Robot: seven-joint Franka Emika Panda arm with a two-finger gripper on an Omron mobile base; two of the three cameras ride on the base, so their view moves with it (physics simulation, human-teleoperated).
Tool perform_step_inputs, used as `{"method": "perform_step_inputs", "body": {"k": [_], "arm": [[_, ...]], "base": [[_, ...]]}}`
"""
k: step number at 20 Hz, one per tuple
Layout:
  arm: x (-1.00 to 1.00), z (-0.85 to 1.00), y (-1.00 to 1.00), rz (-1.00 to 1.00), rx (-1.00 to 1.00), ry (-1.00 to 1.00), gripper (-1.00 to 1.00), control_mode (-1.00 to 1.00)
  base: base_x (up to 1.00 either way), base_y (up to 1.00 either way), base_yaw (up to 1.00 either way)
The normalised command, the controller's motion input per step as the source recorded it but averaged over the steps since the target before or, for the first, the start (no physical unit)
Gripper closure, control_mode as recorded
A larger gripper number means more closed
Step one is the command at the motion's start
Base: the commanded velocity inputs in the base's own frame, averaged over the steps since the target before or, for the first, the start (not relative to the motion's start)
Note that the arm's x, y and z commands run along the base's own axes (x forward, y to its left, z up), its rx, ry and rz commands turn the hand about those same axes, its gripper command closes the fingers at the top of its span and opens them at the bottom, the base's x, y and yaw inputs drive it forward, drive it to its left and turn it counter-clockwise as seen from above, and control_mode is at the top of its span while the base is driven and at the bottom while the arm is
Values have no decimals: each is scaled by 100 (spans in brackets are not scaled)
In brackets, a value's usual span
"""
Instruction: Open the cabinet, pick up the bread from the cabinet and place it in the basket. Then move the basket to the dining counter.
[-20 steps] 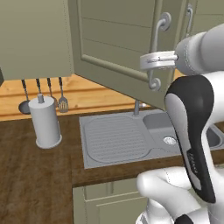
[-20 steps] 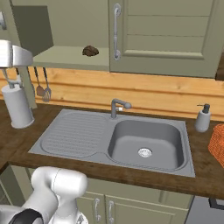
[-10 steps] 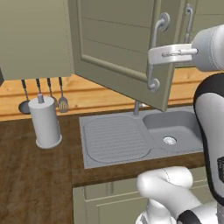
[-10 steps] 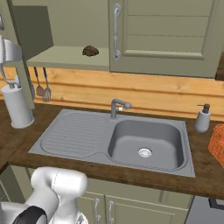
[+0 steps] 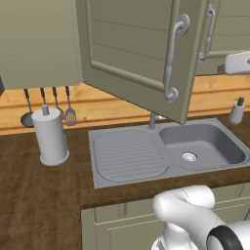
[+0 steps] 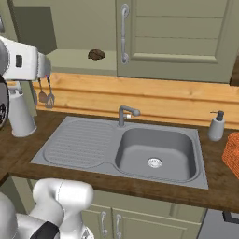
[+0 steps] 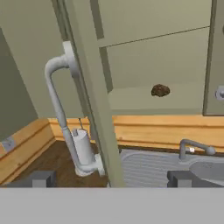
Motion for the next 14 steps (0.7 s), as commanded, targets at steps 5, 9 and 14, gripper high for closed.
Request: {"method": "perform_step_inputs", "body": {"k": [5, 9, 14], "arm": [[39, -7, -29, 0, 26, 8, -100, -100], [98, -2, 23, 1, 31, 13, -100, -100], [61, -21, 10, 2, 30, 20, -100, -100]], "base": [[0, 0, 0], [0, 0, 0], [0, 0, 0]]}}
